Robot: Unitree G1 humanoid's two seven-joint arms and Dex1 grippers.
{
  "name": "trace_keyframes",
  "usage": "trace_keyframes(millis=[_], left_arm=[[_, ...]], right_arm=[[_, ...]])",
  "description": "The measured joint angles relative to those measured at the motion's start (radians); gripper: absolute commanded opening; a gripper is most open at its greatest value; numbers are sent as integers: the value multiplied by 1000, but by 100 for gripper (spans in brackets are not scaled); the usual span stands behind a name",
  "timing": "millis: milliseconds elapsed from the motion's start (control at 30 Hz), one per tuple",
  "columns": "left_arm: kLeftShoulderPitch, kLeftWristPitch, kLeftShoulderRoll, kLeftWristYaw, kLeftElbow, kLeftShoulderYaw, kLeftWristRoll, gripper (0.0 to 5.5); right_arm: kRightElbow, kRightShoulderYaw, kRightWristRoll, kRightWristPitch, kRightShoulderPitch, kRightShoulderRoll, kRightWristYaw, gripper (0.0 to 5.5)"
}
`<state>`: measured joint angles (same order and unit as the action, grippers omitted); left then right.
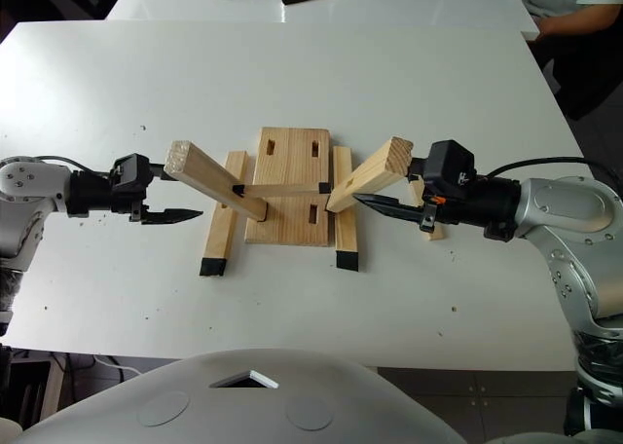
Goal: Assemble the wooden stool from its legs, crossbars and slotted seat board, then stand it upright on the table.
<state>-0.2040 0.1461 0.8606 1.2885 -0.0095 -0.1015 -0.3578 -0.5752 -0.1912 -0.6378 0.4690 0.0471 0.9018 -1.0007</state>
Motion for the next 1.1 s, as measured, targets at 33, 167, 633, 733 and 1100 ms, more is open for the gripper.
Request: trace_keyframes(millis=[33,167,633,733,1100], left_arm=[[-4,13,-7,-1,-9,0,-5,342],[-18,46,-15,-1,-41,-1,-11,342],[-61,108,-79,-3,-96,-14,-13,342],[-74,117,-82,0,-95,-20,-12,342],[-85,139,-82,2,-96,-21,-7,342]], right_arm=[[-1,0,-8,2,0,-3,2,204],[-22,-6,-33,8,0,-14,11,204],[47,35,7,-69,10,-47,-5,204],[45,44,8,-72,11,-58,3,204],[17,58,16,-79,30,-42,-3,204]])
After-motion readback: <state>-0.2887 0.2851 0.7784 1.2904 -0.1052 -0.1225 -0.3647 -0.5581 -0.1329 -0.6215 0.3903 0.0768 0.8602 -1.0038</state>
